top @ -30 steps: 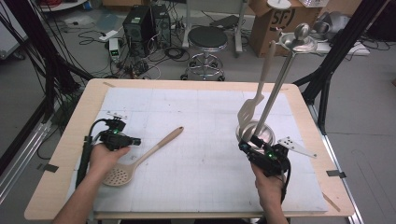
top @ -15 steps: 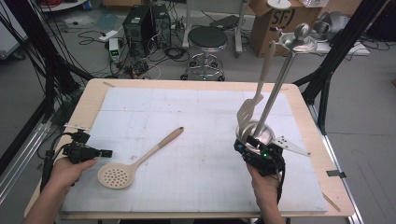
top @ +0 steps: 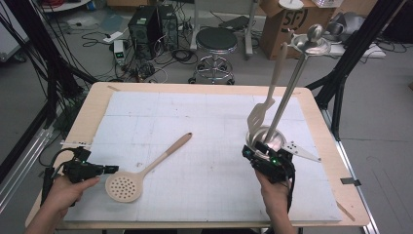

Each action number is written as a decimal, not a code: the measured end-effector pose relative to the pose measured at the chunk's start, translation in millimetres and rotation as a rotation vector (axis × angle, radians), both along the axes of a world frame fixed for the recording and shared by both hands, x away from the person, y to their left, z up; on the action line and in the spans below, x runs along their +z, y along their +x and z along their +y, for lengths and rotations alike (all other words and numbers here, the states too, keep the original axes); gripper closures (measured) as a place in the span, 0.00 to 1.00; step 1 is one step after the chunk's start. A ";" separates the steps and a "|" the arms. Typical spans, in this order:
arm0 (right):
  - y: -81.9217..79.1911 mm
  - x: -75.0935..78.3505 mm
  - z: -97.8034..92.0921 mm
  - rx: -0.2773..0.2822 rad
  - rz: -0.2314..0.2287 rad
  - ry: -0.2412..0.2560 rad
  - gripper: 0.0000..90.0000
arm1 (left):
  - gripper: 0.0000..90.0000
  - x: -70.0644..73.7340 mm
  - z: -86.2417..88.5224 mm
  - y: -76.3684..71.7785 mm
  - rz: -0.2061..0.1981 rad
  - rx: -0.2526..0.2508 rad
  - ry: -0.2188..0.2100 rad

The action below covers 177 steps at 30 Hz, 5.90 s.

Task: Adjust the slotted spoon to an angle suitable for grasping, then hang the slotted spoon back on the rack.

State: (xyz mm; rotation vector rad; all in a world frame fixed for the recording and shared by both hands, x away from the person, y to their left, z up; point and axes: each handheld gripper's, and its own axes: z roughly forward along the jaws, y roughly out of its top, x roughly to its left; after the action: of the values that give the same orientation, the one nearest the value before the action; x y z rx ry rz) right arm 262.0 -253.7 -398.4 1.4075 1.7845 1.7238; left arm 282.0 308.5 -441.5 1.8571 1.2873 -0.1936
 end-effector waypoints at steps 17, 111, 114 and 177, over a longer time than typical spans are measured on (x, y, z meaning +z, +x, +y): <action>1.6 -1.9 -5.4 0.001 0.024 0.010 0.38 | 1.00 -11.6 -64.6 -15.9 0.025 -0.159 0.040; 16.5 -8.0 23.6 0.141 0.207 0.041 0.38 | 0.35 11.8 -74.0 -22.4 -0.354 0.101 -0.174; 17.1 -8.3 24.5 0.146 0.211 0.039 0.38 | 0.34 13.5 -69.3 -26.9 -0.366 0.113 -0.178; 65.1 -37.3 108.0 0.420 0.794 -0.086 0.57 | 0.30 3.8 -63.9 -46.0 -0.398 0.125 -0.166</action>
State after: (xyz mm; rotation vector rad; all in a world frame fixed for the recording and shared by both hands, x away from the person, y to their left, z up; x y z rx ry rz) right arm 327.1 -145.7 -435.7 1.9565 2.6828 1.2912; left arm 236.1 244.6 -437.7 1.5709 1.0697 0.1282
